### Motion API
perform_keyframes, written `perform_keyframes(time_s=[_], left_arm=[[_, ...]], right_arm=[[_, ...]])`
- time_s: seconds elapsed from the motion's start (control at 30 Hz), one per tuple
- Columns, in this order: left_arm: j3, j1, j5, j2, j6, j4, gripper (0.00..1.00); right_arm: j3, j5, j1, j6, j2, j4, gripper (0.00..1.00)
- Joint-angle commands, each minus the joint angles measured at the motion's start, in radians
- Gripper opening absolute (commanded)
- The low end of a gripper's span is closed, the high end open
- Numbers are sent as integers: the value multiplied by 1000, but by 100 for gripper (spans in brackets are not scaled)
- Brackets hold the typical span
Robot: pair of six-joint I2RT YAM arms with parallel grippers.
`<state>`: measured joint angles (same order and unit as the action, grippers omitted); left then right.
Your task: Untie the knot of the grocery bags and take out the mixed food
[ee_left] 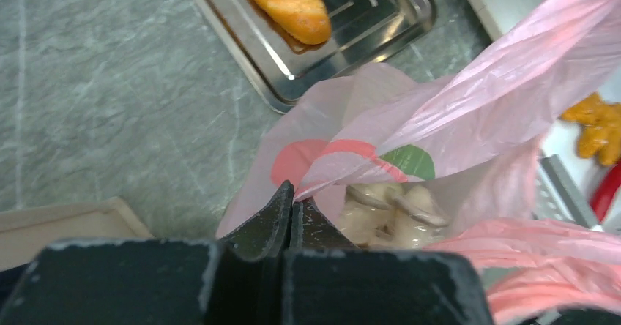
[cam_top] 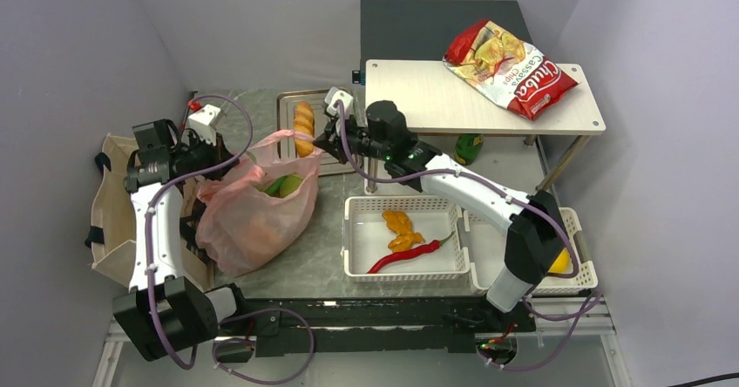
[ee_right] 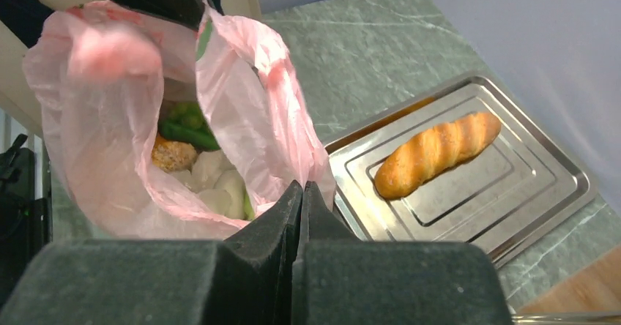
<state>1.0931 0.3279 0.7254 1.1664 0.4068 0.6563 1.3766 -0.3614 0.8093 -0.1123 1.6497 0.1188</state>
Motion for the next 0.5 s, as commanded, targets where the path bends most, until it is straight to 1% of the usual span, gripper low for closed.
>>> perform_keyframes(time_s=[0.0, 0.07, 0.1, 0.13, 0.17, 0.2, 0.23, 0.37, 0.47], left_arm=[[17, 5, 147, -17, -55, 28, 0], [10, 5, 159, -26, -84, 12, 0], [6, 5, 157, -31, -98, 3, 0], [2, 5, 150, -37, -112, -5, 0], [1, 5, 147, -39, -117, -7, 0], [-2, 5, 146, -41, -118, -7, 0], [-7, 5, 142, -43, -123, -10, 0], [-19, 5, 128, -48, -143, -22, 0], [-18, 4, 132, -49, -136, -17, 0]], right_arm=[[149, -14, -3, 14, 55, -102, 6], [235, -13, -2, 49, 107, -172, 40], [256, -8, -2, 65, 119, -194, 54], [258, -2, -2, 77, 116, -201, 66], [224, 5, 2, 89, 105, -191, 84], [183, 8, 4, 99, 84, -171, 97], [142, 10, 11, 105, 61, -150, 100], [12, 30, 59, 103, -9, -64, 100], [-23, 120, 102, 82, -6, -38, 100]])
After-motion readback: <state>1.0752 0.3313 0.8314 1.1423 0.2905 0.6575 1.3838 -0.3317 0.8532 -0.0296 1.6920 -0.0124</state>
